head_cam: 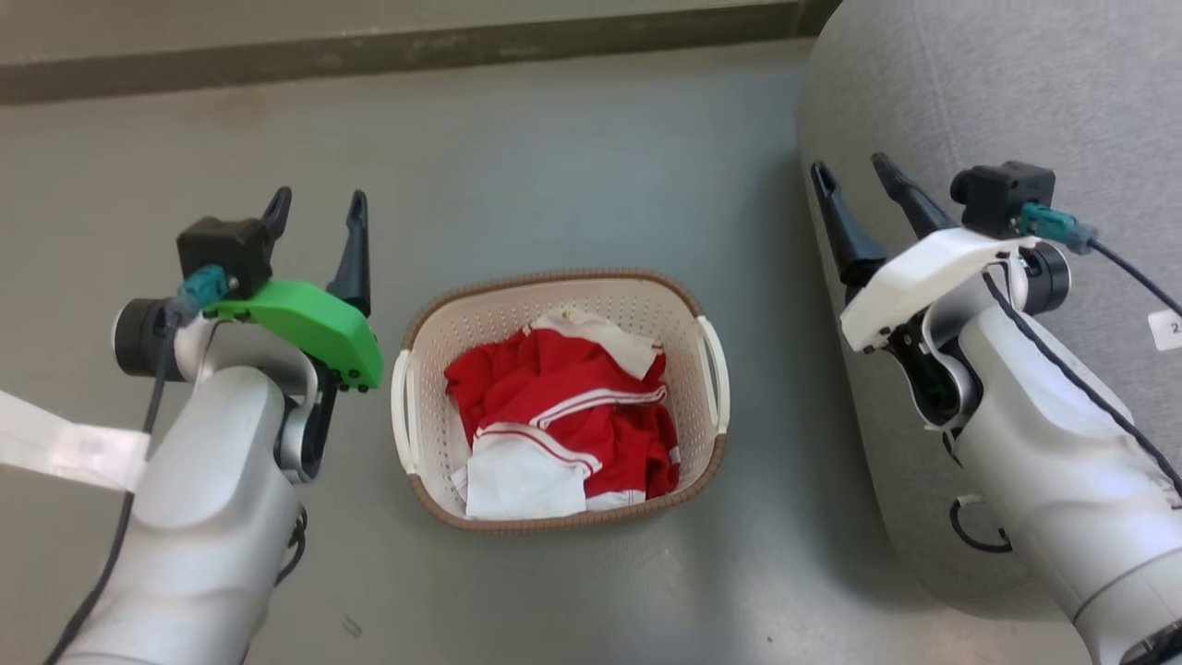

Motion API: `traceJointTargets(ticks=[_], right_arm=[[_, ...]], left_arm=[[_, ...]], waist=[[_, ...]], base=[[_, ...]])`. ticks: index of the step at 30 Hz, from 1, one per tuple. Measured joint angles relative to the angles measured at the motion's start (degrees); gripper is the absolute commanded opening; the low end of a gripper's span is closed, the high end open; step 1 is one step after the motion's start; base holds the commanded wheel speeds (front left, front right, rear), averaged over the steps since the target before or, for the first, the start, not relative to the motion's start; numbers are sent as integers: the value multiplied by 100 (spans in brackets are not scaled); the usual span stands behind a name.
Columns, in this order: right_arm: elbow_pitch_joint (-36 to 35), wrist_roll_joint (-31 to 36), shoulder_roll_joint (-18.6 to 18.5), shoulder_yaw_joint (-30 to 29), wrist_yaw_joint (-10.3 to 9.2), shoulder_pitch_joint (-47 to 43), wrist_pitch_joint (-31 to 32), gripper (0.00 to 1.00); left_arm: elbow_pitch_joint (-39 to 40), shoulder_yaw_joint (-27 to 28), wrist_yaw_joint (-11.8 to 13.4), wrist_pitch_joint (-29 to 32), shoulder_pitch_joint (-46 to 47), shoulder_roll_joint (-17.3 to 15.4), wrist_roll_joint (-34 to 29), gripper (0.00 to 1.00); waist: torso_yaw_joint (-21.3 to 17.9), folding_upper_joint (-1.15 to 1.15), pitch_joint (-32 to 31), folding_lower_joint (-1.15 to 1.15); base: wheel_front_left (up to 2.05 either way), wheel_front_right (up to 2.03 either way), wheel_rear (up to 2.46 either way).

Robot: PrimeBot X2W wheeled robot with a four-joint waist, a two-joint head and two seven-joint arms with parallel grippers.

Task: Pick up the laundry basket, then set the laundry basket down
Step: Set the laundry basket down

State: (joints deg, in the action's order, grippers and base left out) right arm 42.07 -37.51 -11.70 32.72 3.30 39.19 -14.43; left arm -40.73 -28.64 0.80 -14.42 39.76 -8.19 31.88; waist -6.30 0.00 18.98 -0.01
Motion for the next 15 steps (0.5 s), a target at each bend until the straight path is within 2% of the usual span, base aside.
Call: traceJointTargets(ticks=[7,15], right_arm=[[-502,289,-73,-246,-151,-470,0,100],[-985,644,-145,-413,-348,-971,0,100]], left_arm=[[737,155,234,-1,-633,-30,-296,100],[1452,286,381,-1,-1325,-93,-590,100]], waist=[[-55,0,-484,0],[-91,0,-991,0]], base=[[0,0,0],[0,0,0]])
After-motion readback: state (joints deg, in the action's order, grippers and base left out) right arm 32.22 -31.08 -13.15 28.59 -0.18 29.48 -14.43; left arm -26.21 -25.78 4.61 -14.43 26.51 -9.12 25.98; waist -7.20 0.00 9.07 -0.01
